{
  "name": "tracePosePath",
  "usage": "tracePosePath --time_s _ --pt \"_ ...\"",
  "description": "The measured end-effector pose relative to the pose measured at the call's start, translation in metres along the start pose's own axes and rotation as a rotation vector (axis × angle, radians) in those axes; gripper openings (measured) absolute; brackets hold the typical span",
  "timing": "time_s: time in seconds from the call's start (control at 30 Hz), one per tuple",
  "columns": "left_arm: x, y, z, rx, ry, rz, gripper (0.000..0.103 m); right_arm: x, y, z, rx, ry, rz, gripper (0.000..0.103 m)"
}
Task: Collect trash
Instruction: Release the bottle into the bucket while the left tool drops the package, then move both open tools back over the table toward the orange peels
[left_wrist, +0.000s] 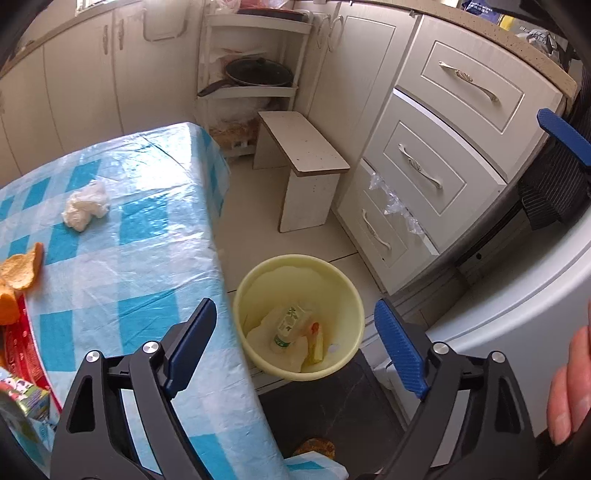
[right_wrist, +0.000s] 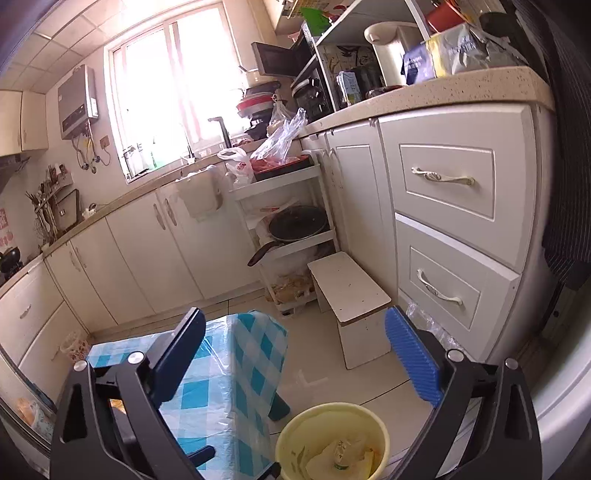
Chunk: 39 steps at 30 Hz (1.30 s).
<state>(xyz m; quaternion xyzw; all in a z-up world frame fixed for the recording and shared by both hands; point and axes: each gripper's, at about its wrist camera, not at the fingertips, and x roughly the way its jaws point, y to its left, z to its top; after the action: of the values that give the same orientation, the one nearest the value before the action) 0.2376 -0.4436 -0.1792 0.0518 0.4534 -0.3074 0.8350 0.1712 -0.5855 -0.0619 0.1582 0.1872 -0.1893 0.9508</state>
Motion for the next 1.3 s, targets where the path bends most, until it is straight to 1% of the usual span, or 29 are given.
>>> tracePosePath --time_s 0.07,0.23,0.4,0.57,0.77,1.03,1.3 --pt "-0.013 0.006 -0.005 0.008 -0.023 0.035 0.087 -0.002 0.007 0.000 -0.024 -0.008 -0.011 0.095" --pt "-0.050 0.023 -0.023 0.027 -0.076 0.121 0.089 -0.007 0.025 -0.001 -0.074 -0.023 -0.016 0.096" --pt "-0.076 0.045 -0.041 0.012 -0.100 0.178 0.089 -0.012 0.039 -0.002 -0.110 -0.031 -0.016 0.096" --pt "-0.094 0.061 -0.062 0.005 -0.103 0.211 0.089 -0.017 0.054 -0.006 -0.144 -0.038 -0.018 0.096" --pt "-0.108 0.076 -0.081 -0.001 -0.104 0.233 0.089 -0.025 0.071 -0.011 -0.176 -0.041 -0.008 0.096" --pt "-0.131 0.085 -0.090 0.008 -0.130 0.267 0.090 -0.024 0.096 -0.017 -0.230 -0.032 0.012 0.096" --pt "-0.148 0.112 -0.097 -0.040 -0.144 0.300 0.090 -0.020 0.117 -0.022 -0.275 -0.022 0.046 0.096"
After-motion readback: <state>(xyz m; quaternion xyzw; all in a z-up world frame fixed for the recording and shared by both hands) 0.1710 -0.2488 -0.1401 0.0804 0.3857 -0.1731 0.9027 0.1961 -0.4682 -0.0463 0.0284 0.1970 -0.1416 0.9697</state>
